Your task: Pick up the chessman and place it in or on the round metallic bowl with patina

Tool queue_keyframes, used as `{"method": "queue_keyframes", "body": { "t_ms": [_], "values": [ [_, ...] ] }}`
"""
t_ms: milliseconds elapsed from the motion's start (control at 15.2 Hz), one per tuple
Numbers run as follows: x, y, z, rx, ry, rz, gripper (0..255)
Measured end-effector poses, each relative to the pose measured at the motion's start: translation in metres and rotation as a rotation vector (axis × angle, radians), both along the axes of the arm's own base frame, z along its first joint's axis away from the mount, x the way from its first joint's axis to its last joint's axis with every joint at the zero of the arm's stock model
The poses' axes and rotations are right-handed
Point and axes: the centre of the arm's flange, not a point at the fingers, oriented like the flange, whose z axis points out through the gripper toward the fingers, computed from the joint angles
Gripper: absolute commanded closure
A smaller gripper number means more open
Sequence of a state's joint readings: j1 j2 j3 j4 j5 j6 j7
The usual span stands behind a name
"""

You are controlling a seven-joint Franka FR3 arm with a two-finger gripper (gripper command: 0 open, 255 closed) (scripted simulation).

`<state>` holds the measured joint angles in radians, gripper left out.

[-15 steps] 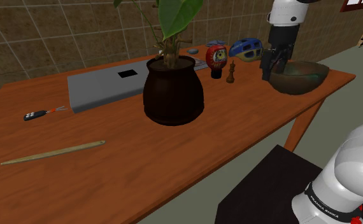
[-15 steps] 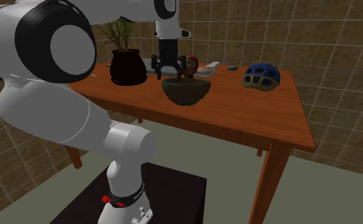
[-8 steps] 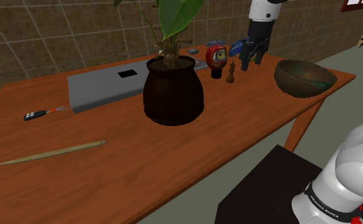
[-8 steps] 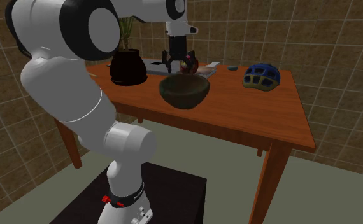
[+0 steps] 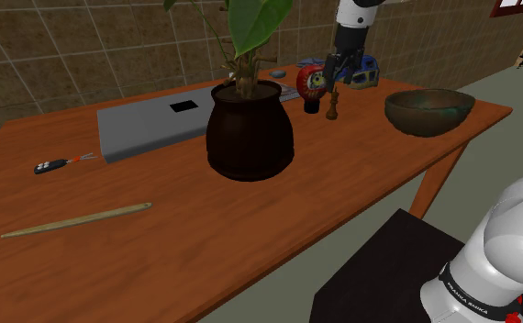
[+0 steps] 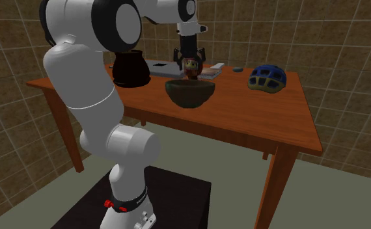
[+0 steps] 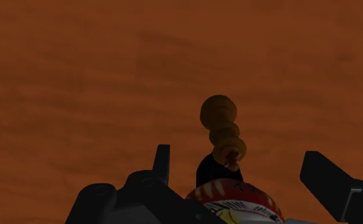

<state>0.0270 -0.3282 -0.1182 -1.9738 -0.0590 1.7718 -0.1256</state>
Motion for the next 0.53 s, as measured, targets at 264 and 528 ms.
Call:
{"method": "queue_keyframes", "body": {
  "t_ms": [264, 528],
  "values": [
    [0.004, -0.001, -0.019, 0.000, -0.002, 0.001, 0],
    [0.006, -0.001, -0.032, 0.000, -0.003, 0.001, 0]
  ]
}}
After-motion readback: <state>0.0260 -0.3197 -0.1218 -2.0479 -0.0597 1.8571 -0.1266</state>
